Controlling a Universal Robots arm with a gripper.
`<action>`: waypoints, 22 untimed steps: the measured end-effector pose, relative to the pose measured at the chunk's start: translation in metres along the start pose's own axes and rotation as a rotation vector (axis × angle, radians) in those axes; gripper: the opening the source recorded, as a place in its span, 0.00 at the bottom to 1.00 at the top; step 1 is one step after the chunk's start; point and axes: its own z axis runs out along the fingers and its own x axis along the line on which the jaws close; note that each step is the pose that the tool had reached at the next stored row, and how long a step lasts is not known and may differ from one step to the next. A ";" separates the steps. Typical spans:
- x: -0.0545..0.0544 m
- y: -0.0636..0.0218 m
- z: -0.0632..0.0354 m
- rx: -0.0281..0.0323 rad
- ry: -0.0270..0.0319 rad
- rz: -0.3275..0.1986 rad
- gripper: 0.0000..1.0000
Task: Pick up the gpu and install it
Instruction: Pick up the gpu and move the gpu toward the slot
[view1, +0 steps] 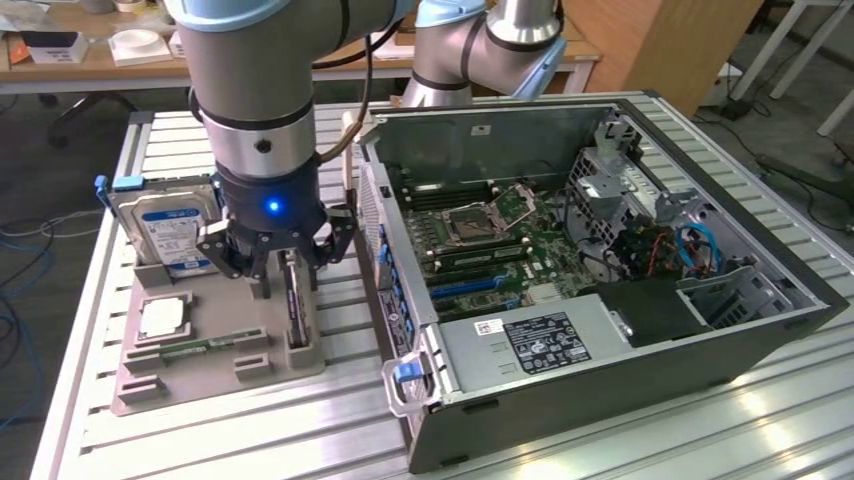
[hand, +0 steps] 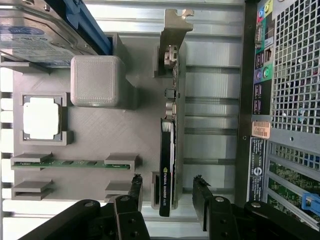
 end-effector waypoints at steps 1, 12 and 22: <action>0.000 0.0001 0.0002 0.0000 0.0000 0.000 0.53; 0.000 0.0053 0.0026 -0.0001 0.0000 0.000 0.53; 0.000 0.0085 0.0082 0.0000 0.0001 0.000 0.53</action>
